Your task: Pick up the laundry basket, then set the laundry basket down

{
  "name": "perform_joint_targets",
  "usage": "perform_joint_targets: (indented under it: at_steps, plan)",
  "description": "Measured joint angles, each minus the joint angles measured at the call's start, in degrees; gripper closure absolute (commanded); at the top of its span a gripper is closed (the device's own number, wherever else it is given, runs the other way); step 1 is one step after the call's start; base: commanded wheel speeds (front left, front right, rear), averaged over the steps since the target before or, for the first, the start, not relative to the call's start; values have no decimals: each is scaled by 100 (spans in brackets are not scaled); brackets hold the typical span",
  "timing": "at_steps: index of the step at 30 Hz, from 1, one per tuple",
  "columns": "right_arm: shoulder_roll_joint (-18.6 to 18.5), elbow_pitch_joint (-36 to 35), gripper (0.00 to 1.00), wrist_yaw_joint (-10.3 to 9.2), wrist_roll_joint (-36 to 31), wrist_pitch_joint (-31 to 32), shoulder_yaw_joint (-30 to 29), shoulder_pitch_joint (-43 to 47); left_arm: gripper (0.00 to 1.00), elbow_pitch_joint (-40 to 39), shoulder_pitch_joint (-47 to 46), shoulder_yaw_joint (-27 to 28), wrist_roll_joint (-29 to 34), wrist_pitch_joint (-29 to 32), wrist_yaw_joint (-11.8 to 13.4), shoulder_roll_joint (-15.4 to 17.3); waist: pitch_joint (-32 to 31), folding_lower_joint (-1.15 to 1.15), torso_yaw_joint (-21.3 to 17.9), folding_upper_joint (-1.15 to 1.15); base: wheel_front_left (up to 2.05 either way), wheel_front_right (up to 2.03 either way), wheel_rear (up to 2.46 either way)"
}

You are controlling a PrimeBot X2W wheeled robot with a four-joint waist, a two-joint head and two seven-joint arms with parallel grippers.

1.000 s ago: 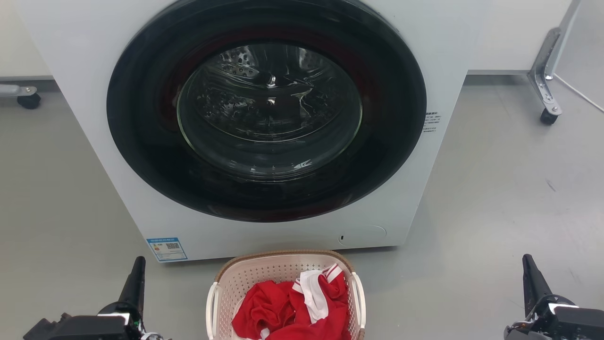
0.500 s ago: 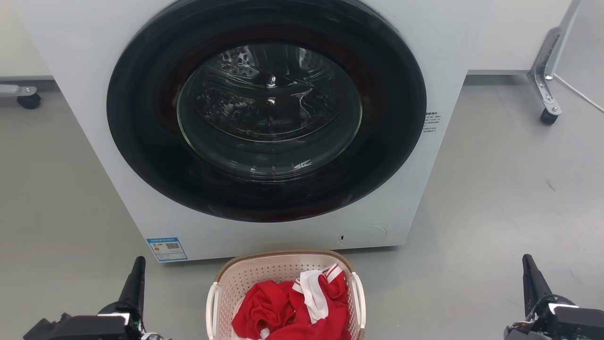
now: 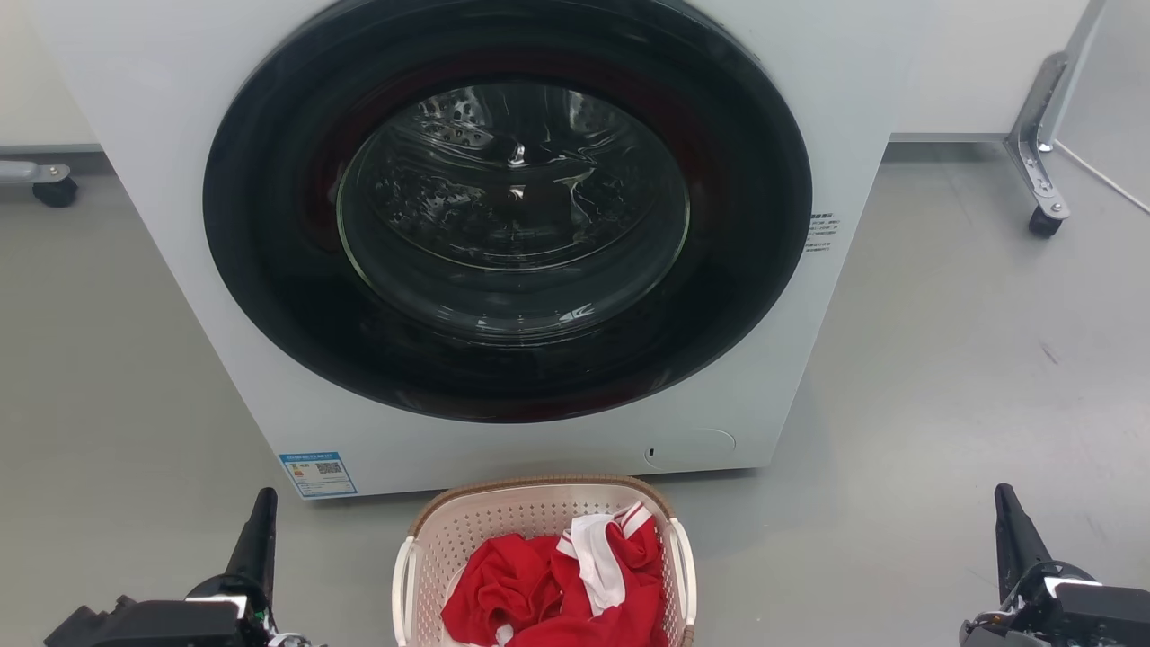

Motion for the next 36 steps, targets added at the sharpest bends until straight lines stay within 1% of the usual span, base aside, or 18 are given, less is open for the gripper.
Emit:
perform_joint_targets:
  at_steps: [36]
  plan:
    - [0,-1,100,1,0,0,1,0,100,-1,0,0,0,0,0,0,1,0,0,0,0,0,0]
